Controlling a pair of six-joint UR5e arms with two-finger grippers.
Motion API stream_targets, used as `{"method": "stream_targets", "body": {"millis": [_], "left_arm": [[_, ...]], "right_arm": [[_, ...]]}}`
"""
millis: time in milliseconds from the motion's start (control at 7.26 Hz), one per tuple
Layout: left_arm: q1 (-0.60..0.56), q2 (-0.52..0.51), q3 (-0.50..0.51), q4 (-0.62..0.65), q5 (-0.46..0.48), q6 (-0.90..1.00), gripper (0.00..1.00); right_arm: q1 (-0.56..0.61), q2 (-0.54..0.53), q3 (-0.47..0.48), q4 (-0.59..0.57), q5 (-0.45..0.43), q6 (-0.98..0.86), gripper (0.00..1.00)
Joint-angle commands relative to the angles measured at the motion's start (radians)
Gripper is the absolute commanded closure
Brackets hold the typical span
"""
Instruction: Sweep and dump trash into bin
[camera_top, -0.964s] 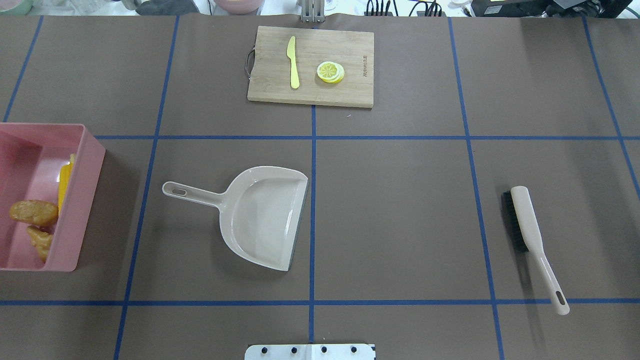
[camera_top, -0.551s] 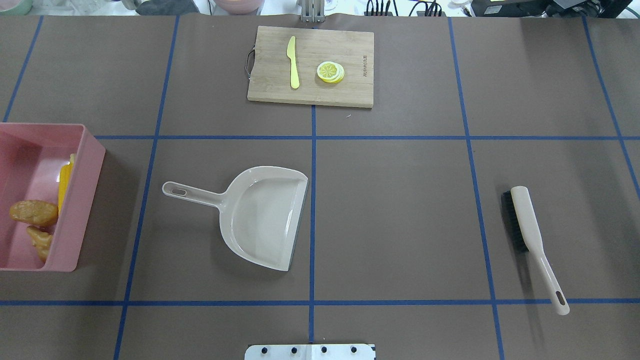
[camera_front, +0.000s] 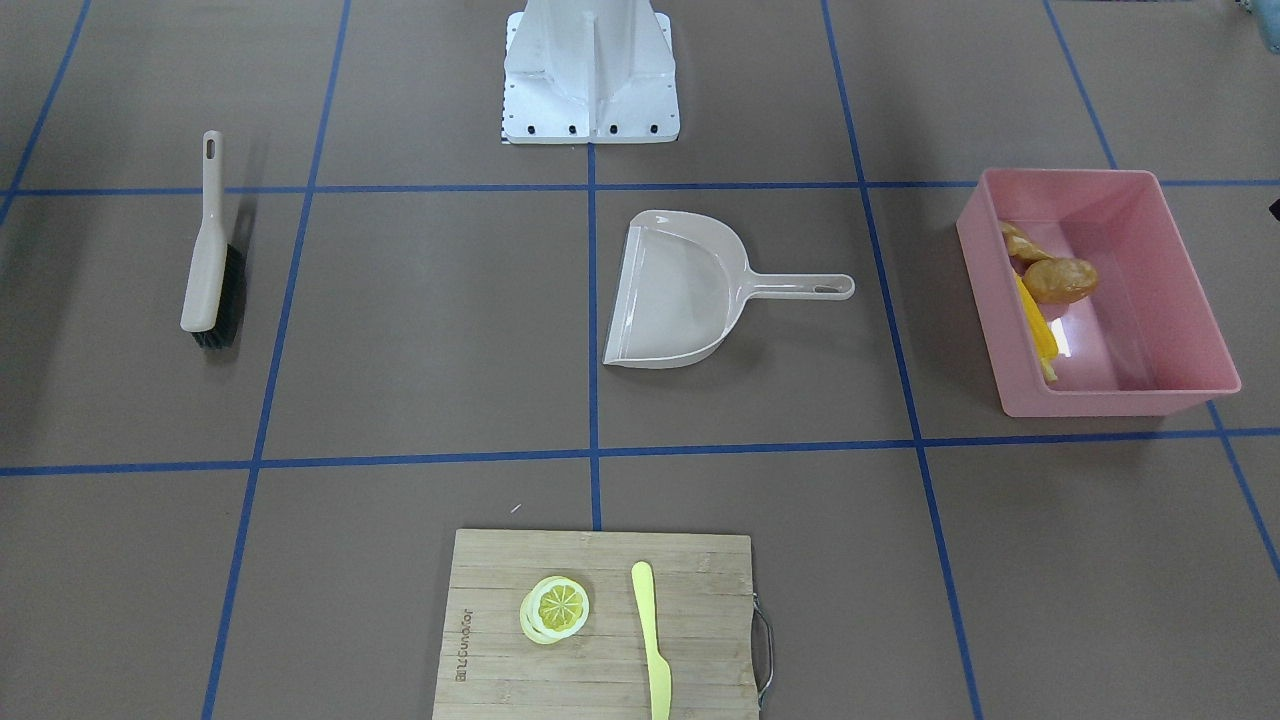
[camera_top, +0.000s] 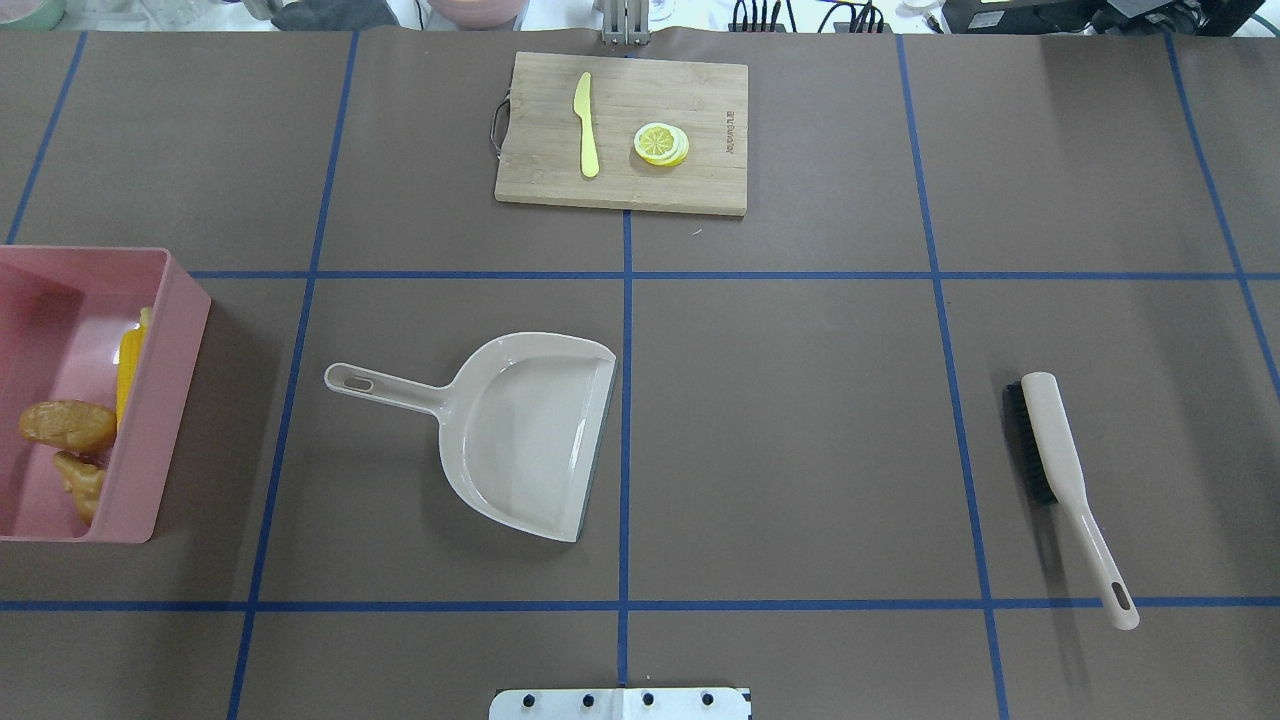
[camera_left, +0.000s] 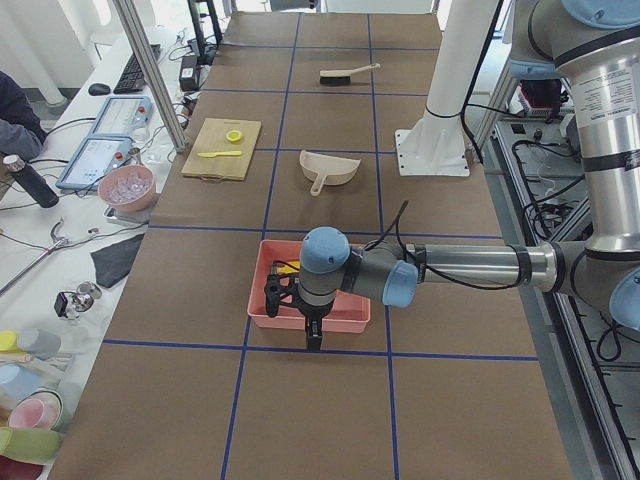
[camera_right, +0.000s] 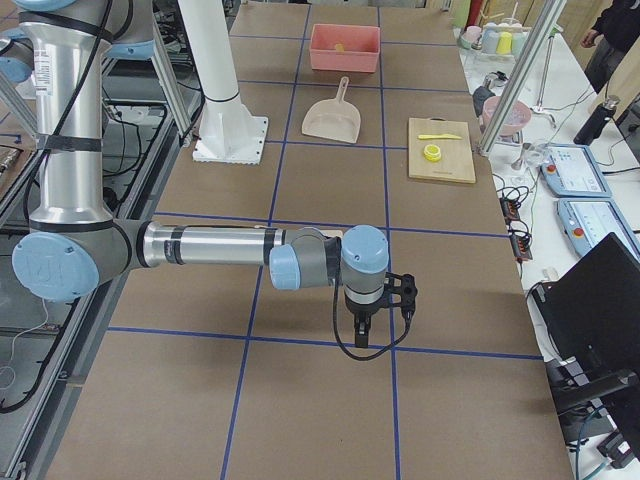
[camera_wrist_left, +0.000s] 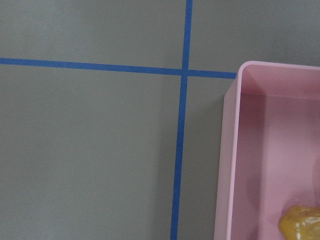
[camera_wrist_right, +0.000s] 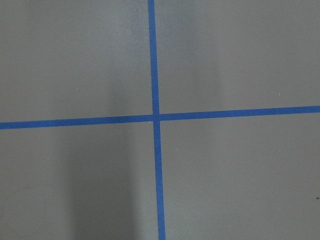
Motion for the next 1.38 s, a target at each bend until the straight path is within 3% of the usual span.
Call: {"method": "stream_targets", "body": {"millis": [0, 1239], "left_arm": [[-0.002, 0.003, 0.004, 0.0, 0.0, 0.006, 0.02], [-0.002, -0.024, 0.024, 0.0, 0.002, 0.006, 0.02]], "right_arm": [[0.0, -0.004, -0.002, 0.0, 0.0, -0.002, 0.0], [0.0, -0.002, -0.002, -0.001, 0.0, 0.0, 0.0]]}}
